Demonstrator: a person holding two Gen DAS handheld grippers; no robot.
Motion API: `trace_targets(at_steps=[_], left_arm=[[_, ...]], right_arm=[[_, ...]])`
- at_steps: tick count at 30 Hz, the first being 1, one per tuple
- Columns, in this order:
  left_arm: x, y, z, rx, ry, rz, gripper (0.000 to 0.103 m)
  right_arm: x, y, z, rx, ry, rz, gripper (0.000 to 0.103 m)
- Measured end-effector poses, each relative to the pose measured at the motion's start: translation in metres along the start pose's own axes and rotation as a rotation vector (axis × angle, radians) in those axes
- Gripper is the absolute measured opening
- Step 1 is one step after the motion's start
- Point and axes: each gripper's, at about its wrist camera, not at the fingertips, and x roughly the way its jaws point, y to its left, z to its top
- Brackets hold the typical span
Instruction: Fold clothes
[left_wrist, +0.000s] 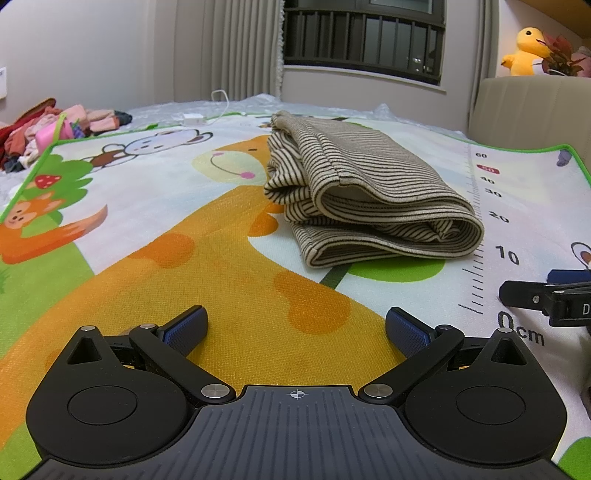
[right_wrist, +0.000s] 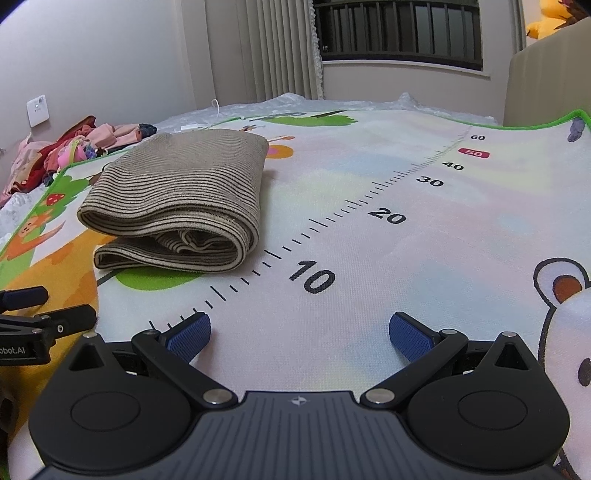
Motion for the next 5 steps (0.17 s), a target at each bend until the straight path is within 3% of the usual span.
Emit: trace_targets(at_steps=[5], left_arm=[[-0.0005,0.0003,-0.0004,-0.005,-0.003,-0.004,0.103]], right_arm=[[0.0002,0.002,0.0007,-0.01,0.009,-0.012,0.103]])
